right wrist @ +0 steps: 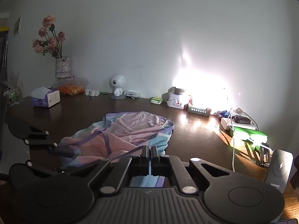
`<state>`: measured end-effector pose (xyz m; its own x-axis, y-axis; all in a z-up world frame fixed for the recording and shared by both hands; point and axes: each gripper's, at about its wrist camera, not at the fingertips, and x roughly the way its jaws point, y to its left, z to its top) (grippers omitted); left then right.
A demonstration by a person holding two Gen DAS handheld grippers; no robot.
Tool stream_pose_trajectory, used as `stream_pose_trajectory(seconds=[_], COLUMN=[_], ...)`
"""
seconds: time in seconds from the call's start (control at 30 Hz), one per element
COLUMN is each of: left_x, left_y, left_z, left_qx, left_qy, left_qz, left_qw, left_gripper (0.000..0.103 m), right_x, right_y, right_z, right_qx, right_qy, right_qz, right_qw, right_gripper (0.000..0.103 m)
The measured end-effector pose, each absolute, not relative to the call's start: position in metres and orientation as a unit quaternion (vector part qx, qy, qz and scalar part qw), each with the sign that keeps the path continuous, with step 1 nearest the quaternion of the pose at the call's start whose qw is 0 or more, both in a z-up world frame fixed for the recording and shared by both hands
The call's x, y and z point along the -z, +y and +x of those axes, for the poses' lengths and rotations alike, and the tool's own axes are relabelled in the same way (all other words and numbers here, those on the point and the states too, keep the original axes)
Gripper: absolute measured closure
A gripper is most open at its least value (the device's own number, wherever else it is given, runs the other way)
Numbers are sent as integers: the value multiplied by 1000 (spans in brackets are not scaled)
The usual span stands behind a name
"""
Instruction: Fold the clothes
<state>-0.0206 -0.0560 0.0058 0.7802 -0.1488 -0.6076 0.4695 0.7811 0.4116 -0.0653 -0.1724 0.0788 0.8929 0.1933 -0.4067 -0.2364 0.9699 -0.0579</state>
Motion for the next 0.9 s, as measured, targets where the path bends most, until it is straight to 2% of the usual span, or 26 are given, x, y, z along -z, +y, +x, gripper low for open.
stream_pose_trajectory(seconds=[0.03,0.1,0.13,0.17,0.27,0.33,0.4,0.43,0.5,0.67,0.83,0.9], left_x=[-5,-2,-2,-4,-21,-26,-22,-19,-13,-12,-23,-28], left_y=[-55,-55,-56,-57,-61,-69,-78,-82,-88,-80,-58,-52], left_z=[-21,-21,-23,-24,-41,-52,-60,-60,-58,-50,-40,-42], left_qx=[171,161,146,127,101,100,88,88,97,122,94,87], left_qy=[282,274,263,252,193,163,143,144,158,196,197,200], left_qz=[279,293,306,319,337,349,377,387,397,355,279,254], left_qw=[902,902,903,905,916,917,911,907,899,906,935,942], left_gripper=[73,48,39,25,23,28,51,57,79,99,101,101], right_x=[-79,-78,-76,-74,-67,-64,-63,-63,-64,-61,-40,-31], right_y=[-172,-173,-173,-171,-167,-166,-165,-166,-166,-167,-152,-144], right_z=[-66,-66,-65,-65,-62,-62,-61,-61,-61,-63,-61,-61], right_qx=[-111,-111,-111,-112,-115,-116,-116,-116,-116,-121,-137,-132], right_qy=[203,203,205,209,222,225,226,226,225,230,278,288], right_qz=[-53,-51,-52,-54,-60,-60,-59,-58,-59,-67,-110,-124], right_qw=[971,971,971,970,966,966,965,965,966,963,944,940], right_gripper=[102,102,102,102,102,102,102,102,102,102,101,96])
